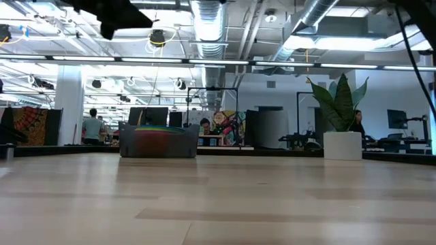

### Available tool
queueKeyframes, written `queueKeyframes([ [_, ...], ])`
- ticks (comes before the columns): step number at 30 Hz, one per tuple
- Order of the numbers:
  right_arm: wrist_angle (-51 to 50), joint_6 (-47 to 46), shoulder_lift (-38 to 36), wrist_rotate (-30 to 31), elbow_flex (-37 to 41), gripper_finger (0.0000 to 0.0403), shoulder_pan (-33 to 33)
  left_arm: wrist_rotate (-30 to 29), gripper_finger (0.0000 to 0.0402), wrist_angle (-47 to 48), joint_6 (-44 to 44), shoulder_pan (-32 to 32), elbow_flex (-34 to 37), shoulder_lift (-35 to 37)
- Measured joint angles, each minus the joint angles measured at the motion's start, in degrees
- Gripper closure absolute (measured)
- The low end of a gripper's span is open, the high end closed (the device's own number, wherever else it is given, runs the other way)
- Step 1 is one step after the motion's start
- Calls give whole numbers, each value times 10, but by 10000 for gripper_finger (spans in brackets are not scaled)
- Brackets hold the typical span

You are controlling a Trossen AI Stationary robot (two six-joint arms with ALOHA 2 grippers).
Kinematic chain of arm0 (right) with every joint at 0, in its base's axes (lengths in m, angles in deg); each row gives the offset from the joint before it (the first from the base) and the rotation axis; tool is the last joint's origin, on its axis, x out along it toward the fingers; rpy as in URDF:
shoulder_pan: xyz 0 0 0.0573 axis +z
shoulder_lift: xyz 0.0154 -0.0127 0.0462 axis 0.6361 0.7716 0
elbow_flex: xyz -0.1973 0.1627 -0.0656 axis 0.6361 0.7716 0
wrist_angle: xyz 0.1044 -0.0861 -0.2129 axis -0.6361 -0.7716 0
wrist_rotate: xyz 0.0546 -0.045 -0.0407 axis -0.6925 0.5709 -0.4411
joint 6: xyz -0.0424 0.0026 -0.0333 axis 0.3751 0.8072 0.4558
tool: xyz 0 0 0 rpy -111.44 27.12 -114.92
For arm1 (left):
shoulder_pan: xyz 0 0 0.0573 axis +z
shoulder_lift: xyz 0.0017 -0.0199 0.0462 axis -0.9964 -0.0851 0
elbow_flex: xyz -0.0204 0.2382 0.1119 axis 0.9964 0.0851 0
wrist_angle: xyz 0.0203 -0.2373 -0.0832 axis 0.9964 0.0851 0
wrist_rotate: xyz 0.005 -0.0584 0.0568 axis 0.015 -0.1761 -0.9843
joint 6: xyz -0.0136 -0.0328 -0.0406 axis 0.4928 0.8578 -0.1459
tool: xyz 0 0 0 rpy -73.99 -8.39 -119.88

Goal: Nest measuring cups in basket
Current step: Return To Home Position

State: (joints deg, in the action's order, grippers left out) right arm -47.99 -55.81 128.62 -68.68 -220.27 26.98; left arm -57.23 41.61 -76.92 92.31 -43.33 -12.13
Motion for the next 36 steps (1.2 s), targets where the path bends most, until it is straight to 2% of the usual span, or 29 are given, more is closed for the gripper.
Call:
queueKeyframes([
  [4, -14, 2, -30, -17, 28, 255, 19, 68, 401, -9, 12, 25, 1, -25],
  [8, 40, -3, -66, -17, 121, 304, 43, 119, 401, -33, 18, 35, 1, -44],
  [15, 291, -85, -180, -24, 378, 347, 70, 164, 401, -89, 54, 24, 14, -60],
  [20, 433, -119, -290, -18, 548, 355, 79, 146, 401, -264, 101, -9, 111, -61],
  [23, 446, -120, -355, -13, 617, 362, 90, 132, 402, -318, 100, -16, 152, -59],
  [26, 434, -131, -410, -13, 658, 374, 101, 132, 401, -326, 91, -16, 146, -42],
  [32, 421, -102, -526, -6, 709, 396, 131, 125, 401, -290, -48, -14, 129, 3],
  [36, 426, -95, -610, 46, 763, 395, 160, 94, 401, -254, -14, -13, 164, 30],
])
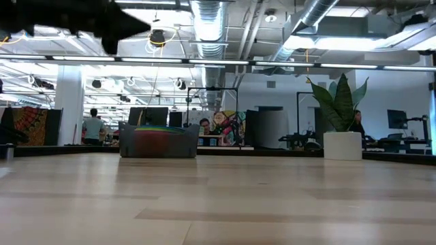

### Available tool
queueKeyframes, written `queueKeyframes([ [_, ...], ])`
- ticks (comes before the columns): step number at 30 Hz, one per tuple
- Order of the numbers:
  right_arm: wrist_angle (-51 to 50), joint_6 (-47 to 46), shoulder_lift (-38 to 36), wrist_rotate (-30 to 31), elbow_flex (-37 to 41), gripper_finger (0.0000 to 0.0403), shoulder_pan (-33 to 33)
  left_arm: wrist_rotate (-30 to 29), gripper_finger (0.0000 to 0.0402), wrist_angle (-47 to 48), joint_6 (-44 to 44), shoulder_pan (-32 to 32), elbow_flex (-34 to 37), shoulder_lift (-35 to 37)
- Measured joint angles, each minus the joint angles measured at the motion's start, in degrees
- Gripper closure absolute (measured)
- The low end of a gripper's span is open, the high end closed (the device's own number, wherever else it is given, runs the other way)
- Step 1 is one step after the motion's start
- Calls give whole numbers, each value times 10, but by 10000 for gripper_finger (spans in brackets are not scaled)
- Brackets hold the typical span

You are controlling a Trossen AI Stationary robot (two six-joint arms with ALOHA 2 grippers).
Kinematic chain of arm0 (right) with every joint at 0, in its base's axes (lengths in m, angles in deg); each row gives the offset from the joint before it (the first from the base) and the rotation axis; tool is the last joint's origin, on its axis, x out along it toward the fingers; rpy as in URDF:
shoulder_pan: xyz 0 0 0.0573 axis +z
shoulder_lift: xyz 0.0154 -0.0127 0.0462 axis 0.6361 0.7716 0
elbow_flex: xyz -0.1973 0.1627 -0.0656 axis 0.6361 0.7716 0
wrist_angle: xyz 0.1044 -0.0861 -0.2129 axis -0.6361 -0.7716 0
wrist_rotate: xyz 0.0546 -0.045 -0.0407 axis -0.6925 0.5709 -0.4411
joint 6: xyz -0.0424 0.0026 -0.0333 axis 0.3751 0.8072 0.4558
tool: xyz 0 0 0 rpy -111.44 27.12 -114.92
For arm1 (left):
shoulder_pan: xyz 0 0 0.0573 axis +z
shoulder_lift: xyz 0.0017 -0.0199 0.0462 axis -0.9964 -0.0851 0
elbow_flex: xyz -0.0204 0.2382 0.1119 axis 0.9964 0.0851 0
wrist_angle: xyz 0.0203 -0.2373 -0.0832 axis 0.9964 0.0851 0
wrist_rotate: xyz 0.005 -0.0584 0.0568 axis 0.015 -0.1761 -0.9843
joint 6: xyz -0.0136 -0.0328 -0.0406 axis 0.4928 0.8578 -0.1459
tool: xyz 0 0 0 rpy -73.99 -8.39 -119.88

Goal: Nest measuring cups in basket
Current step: Return To Home Position

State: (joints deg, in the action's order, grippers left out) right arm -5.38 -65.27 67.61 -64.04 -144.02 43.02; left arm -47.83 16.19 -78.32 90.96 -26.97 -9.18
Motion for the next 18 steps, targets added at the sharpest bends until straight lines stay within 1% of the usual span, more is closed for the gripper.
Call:
queueKeyframes([
  [3, 6, 6, -63, 36, 62, 398, 30, 0, 401, -16, 43, -8, 45, 9],
  [8, 39, 13, -149, 51, 168, 393, 62, -28, 401, -70, 75, -22, 99, 10],
  [11, 47, 31, -192, 89, 215, 392, 64, -53, 401, -70, 97, -21, 101, 11],
  [18, 32, 41, -286, 93, 308, 393, 56, -49, 401, -69, 99, -21, 101, 11],
])
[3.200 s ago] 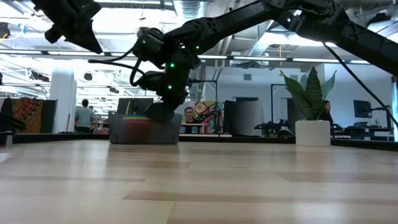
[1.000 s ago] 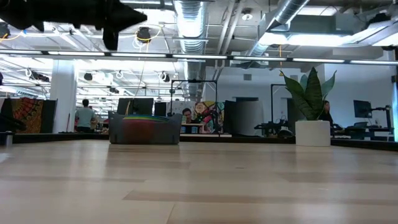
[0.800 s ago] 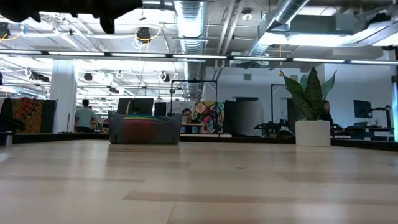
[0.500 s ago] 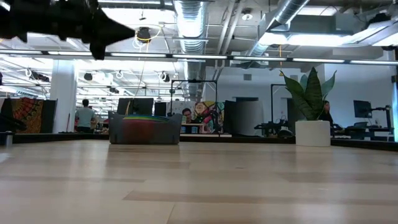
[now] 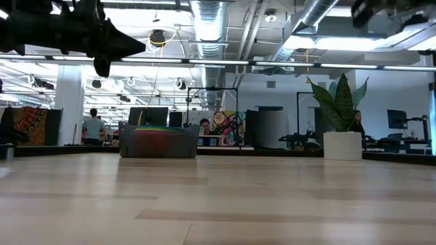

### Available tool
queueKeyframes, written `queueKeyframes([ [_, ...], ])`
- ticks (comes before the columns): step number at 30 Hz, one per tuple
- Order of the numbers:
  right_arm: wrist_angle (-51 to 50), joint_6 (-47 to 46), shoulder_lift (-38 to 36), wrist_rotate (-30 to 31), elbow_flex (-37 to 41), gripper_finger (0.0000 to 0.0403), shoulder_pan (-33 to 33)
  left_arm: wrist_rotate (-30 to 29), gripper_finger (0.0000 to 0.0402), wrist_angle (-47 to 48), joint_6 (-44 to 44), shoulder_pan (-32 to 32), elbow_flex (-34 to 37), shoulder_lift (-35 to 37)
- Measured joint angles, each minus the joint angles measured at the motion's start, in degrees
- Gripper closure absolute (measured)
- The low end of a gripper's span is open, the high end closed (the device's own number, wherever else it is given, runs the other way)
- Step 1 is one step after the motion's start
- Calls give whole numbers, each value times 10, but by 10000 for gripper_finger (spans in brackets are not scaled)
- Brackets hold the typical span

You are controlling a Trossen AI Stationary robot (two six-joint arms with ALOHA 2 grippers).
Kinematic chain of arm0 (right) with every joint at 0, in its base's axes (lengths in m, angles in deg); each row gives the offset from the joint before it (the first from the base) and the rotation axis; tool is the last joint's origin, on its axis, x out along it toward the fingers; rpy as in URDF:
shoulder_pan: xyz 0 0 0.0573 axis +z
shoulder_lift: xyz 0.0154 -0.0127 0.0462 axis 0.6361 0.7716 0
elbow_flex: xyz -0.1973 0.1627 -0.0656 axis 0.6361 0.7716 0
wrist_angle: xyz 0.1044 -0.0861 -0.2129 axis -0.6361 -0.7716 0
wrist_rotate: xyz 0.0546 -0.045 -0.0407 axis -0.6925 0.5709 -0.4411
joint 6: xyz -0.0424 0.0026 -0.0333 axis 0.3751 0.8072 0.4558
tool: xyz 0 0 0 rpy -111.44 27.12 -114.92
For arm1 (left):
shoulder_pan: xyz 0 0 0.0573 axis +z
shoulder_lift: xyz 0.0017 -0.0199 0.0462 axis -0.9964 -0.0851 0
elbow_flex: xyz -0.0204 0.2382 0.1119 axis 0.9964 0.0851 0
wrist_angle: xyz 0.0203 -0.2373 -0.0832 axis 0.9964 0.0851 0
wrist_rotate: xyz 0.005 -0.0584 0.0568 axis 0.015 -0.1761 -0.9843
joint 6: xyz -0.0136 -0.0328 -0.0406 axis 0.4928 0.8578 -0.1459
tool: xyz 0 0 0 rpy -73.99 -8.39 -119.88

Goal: Nest measuring cups in basket
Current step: Return To Home Position

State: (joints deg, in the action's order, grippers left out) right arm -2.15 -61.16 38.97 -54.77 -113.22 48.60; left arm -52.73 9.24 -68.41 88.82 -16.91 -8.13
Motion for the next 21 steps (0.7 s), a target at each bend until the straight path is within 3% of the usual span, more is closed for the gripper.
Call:
queueKeyframes([
  [11, -23, -1, -143, -1, 149, 393, -45, 29, 401, 9, -5, 0, 0, 26],
  [21, -33, 11, -229, -3, 216, 392, -56, 29, 401, 199, -57, 1, 0, 187],
])
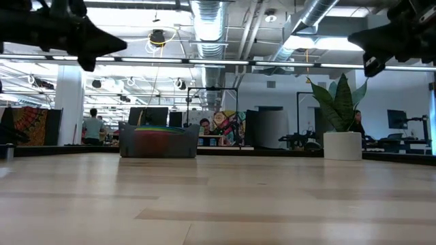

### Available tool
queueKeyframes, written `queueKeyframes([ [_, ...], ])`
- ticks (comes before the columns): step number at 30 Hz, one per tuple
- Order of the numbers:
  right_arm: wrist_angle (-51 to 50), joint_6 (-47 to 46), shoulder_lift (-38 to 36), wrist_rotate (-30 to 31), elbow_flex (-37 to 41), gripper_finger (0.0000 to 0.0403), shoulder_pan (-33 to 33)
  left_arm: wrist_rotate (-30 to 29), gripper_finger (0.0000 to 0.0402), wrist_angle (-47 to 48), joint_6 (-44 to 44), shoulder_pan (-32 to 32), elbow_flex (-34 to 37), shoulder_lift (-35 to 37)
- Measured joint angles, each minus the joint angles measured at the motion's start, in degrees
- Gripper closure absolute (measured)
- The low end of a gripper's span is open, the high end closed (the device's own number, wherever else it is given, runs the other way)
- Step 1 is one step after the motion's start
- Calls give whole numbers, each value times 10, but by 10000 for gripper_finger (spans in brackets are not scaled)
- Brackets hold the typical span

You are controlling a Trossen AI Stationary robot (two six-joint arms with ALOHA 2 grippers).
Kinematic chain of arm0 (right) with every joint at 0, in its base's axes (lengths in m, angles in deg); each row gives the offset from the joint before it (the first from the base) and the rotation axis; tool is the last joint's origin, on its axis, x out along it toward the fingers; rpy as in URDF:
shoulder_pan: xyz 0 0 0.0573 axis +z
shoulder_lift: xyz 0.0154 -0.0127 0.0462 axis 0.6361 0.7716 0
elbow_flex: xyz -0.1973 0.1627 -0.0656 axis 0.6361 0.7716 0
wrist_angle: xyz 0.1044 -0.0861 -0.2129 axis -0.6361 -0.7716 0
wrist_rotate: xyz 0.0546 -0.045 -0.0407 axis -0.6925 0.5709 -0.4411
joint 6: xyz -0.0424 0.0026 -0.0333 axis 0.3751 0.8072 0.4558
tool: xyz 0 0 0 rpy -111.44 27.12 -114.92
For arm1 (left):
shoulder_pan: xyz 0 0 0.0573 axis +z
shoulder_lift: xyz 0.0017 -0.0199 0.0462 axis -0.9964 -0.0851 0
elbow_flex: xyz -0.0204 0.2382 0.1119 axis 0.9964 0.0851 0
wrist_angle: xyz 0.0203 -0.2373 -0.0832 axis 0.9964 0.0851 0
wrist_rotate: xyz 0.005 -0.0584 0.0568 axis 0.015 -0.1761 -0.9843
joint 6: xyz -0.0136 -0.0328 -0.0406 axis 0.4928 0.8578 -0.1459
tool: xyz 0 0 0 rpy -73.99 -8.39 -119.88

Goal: Nest measuring cups in basket
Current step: Return To Home Position

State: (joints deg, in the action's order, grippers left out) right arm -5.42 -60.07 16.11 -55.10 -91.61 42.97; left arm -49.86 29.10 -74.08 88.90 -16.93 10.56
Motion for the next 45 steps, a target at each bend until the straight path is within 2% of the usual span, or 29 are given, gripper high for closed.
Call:
queueKeyframes([
  [4, -6, -11, -16, 0, 18, 389, -16, -8, 401, 86, -6, 15, 1, 75],
  [9, -8, 11, -15, -1, 18, 387, -36, 1, 401, 88, 21, 28, 47, 146],
  [14, -1, 29, -16, -2, 17, 389, -52, 43, 401, 45, 57, 28, 83, 137],
  [19, -47, 17, -16, -36, 17, 387, -51, 98, 401, 59, 60, 27, 84, 140],
  [23, -45, 23, -16, -61, 18, 392, -51, 162, 401, 95, 61, 26, 84, 139],
  [27, -2, 20, -16, -73, 55, 393, -51, 167, 401, 121, 61, 27, 84, 139],
  [31, 5, 15, -7, -74, 54, 388, -51, 171, 401, 98, 52, 27, 84, 143],
  [36, 1, 14, -16, -88, 54, 391, -49, 205, 401, 103, 45, 27, 83, 144],
  [45, 17, 19, -16, -97, 55, 382, -48, 194, 401, 93, 21, 27, 85, 143],
])
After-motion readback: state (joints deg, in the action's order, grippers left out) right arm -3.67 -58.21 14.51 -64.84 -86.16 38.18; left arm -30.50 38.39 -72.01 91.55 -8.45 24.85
